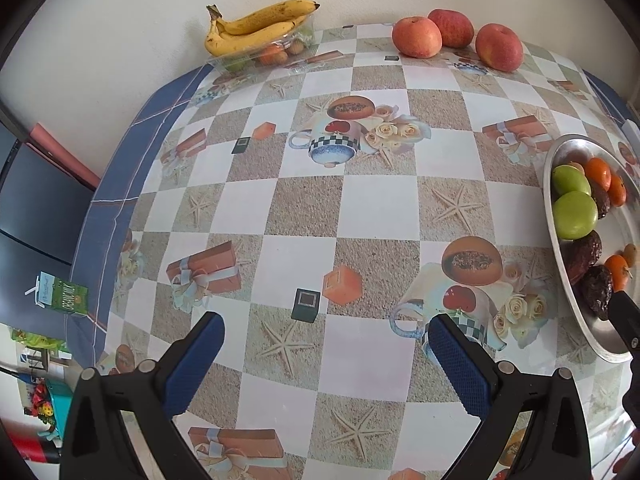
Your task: Organize fruits
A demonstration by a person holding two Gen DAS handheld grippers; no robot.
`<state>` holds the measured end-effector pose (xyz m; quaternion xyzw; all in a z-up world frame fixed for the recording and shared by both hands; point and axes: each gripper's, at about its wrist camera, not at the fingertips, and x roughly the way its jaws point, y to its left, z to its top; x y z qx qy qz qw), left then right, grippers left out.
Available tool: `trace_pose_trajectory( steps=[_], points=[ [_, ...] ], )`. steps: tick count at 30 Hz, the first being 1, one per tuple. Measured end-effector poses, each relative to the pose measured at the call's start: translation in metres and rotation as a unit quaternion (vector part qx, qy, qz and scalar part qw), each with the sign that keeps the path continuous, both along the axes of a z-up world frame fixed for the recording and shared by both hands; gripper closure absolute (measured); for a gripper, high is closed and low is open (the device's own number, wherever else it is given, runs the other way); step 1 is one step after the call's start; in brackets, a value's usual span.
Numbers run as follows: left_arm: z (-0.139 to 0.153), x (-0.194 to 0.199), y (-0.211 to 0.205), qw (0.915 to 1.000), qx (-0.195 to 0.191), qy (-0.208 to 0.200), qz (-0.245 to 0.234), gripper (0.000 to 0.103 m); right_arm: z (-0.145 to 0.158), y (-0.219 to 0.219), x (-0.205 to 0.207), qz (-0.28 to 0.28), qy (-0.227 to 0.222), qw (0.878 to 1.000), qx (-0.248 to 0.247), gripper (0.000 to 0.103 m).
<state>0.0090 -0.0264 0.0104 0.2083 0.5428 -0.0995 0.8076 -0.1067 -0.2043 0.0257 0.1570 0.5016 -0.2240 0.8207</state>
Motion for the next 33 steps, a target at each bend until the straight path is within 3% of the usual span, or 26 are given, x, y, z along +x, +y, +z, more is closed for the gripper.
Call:
trace_pose_trajectory(
  steps=[33],
  points=[
    [-0.0055,0.0054,0.0063,0.9987,-0.022,0.039,0.022,0.000,0.0000,0.0032,0.0005,0.007,0.006,1.000,-0.005,0.007]
  ],
)
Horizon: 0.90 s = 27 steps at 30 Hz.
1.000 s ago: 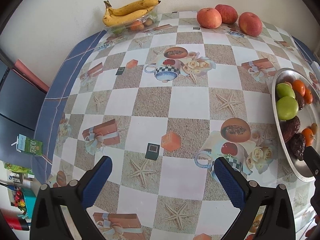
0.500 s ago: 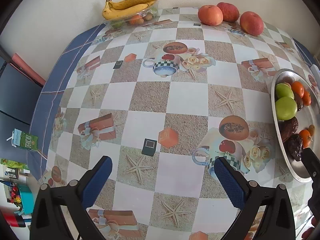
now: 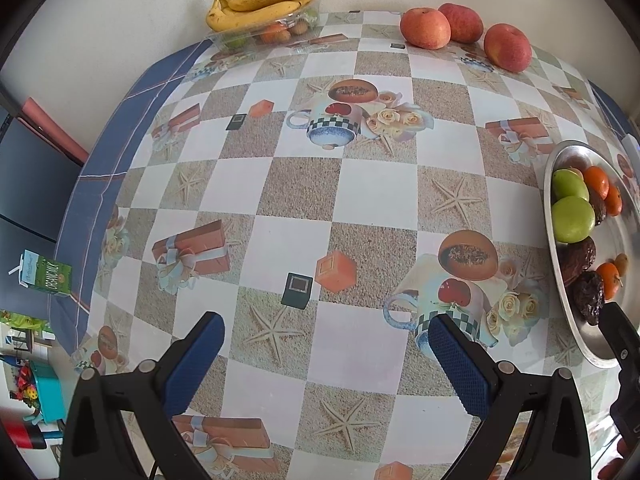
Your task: Organize fruits
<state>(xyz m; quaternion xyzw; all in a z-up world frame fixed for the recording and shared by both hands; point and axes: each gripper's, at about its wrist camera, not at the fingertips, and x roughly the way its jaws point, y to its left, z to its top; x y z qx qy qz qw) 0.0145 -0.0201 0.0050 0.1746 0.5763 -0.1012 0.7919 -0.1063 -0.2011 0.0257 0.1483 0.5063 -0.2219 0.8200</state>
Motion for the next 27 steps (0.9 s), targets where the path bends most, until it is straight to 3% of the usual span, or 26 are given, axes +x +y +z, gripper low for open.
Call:
trace_pose_trajectory(
  steps=[27],
  points=[
    [-0.0026,0.0009,0.0010,0.9999,-0.004,0.010,0.005,0.000,-0.0025,0.0012,0.0014,0.003,0.009,1.000,-0.001,0.007]
  ],
)
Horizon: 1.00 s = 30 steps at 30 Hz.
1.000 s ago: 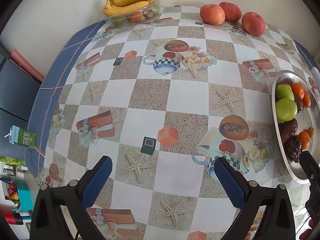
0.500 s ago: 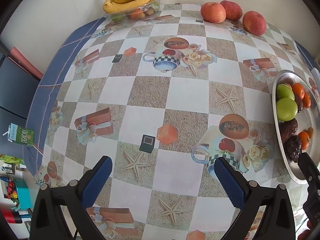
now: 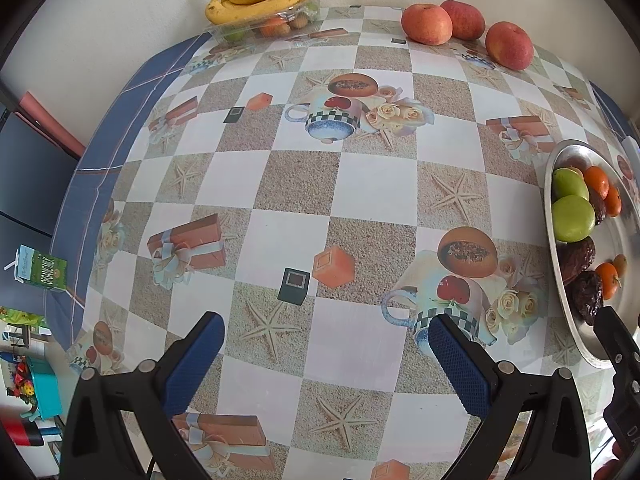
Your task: Organize fruits
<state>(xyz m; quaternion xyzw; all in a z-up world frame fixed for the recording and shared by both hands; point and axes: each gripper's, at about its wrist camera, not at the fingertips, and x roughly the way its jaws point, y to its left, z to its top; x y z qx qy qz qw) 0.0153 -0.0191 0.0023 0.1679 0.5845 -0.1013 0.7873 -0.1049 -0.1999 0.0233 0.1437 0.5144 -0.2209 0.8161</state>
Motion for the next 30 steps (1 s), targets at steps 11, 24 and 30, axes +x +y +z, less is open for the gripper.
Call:
trace_pose_trajectory(
  steps=[11,24,30],
  points=[
    [-0.0004,0.0004,0.0002,1.0000,0.000,0.001,0.000,0.000,-0.0010,0.0001,-0.0001,0.001,0.003,1.000,-0.001,0.007],
    [-0.0012,-0.0001,-0.0009,1.0000,0.001,0.001,0.001,0.000,-0.0025,0.0006,0.0005,0.003,0.006,1.000,-0.001,0.007],
    [0.0076,-0.0009,0.0028,0.9998,-0.015,-0.015,0.003,0.000,-0.0040,0.0008,0.0004,0.003,0.008,1.000,0.000,0.007]
  ],
)
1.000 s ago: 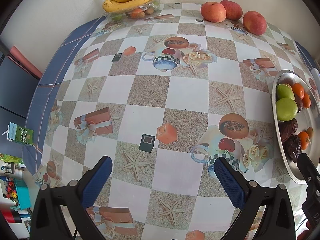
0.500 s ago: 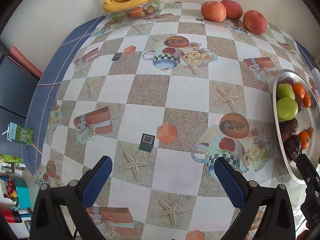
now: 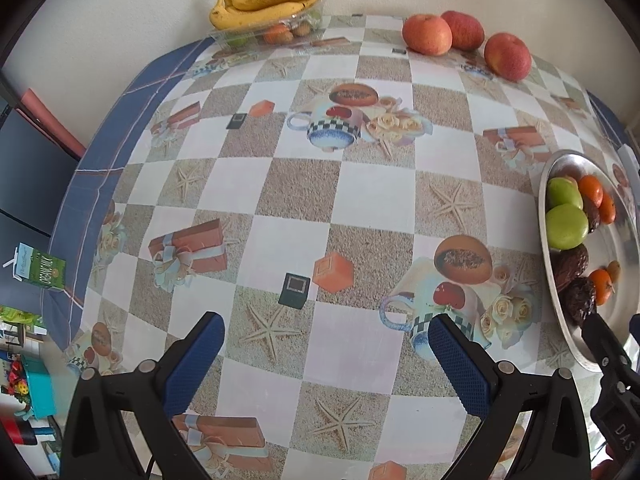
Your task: Organize fruits
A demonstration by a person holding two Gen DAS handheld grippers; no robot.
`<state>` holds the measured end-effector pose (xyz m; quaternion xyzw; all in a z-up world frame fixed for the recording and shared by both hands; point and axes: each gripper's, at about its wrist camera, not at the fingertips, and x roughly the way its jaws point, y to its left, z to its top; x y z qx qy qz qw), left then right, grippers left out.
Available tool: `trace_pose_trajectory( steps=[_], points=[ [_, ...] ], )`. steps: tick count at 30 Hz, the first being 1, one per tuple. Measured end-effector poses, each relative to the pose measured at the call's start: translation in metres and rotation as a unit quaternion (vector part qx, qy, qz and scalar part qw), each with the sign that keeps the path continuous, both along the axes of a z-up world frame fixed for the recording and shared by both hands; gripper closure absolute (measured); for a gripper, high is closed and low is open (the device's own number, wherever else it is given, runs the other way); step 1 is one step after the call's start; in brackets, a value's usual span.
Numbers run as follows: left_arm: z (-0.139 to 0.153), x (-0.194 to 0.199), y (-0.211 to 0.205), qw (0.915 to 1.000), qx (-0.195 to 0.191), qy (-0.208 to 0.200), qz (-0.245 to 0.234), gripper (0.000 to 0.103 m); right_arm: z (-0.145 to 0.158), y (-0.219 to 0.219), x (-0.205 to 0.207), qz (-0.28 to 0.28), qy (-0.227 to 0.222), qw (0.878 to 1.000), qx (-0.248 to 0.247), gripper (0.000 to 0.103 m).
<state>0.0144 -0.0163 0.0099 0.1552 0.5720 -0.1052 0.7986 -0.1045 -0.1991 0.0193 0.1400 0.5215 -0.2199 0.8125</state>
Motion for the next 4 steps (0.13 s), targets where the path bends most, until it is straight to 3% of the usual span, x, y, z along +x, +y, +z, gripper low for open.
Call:
trace_pose_trajectory(
  steps=[4],
  points=[
    [0.0007,0.0039,0.0029,0.9999,-0.006,0.005,0.007,0.000,-0.0001,-0.0001,0.0001,0.000,0.001,1.000,0.000,0.007]
  ],
)
